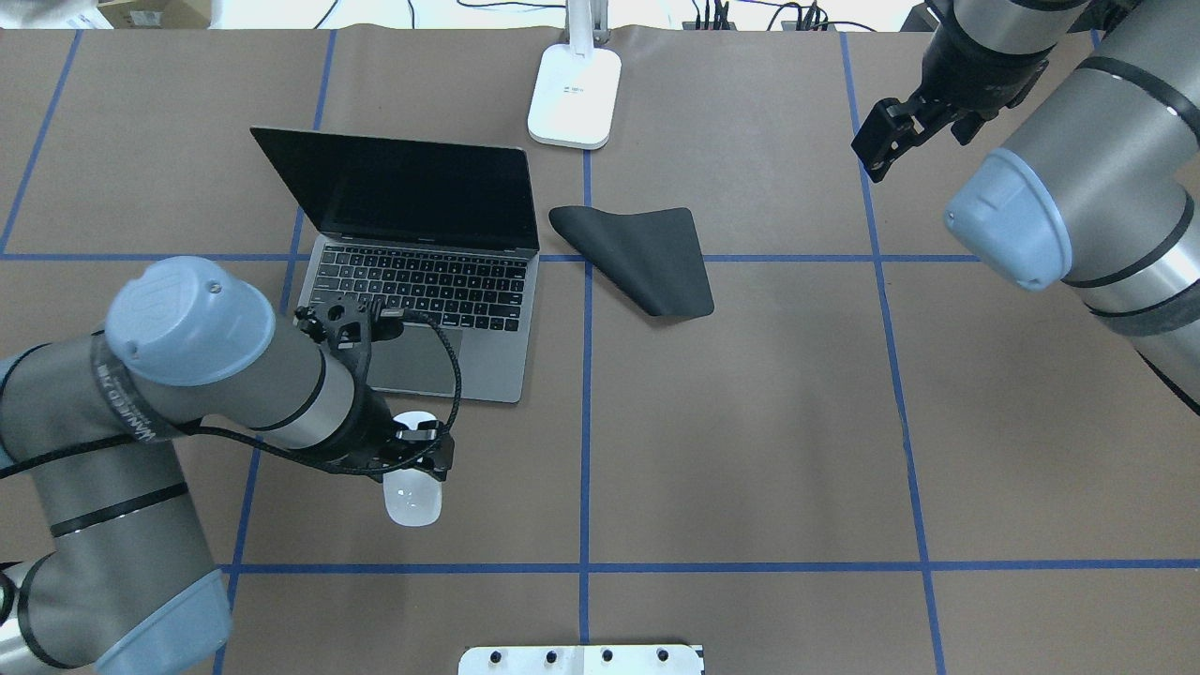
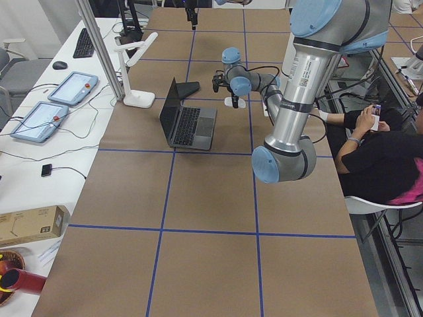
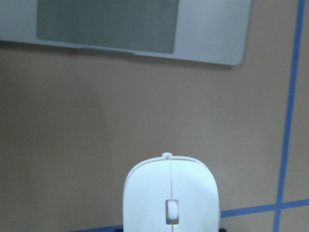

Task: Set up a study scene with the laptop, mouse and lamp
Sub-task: 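Carry the white mouse with the left gripper toward the mousepad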

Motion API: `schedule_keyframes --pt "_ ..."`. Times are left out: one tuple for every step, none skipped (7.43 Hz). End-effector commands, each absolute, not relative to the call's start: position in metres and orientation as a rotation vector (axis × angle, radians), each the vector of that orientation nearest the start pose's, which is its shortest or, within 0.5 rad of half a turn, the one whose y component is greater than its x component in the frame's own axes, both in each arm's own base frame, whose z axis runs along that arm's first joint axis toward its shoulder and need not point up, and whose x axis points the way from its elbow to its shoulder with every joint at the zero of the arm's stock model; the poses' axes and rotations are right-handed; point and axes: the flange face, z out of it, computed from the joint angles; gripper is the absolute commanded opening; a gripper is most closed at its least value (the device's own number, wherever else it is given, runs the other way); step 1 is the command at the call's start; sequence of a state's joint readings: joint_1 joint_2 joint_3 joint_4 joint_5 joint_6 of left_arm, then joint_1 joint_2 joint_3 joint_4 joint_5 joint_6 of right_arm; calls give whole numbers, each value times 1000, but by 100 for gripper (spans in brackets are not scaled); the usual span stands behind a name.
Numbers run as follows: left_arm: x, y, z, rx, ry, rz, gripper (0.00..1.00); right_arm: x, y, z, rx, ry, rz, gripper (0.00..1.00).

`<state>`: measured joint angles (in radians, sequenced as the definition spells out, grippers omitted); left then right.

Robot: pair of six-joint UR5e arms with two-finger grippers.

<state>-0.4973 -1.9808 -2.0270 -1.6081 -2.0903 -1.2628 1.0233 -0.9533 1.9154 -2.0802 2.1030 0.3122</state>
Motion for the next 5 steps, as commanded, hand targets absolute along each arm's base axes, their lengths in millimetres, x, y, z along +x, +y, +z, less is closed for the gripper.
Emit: schedule_keyframes --pt "479 -359 189 -86 1018 58 62 -222 -564 234 156 -682 -315 100" --pt "489 -365 171 -82 1034 57 62 -211 -566 247 144 -686 -295 100" --pt "503 -373 158 -81 1036 54 62 -202 -568 258 164 -693 -288 100" --pt "520 -382 140 -82 1038 51 62 -201 -568 270 198 -705 -295 100" --pt "534 -391 121 -90 1042 27 62 -200 -572 273 204 -705 -292 100"
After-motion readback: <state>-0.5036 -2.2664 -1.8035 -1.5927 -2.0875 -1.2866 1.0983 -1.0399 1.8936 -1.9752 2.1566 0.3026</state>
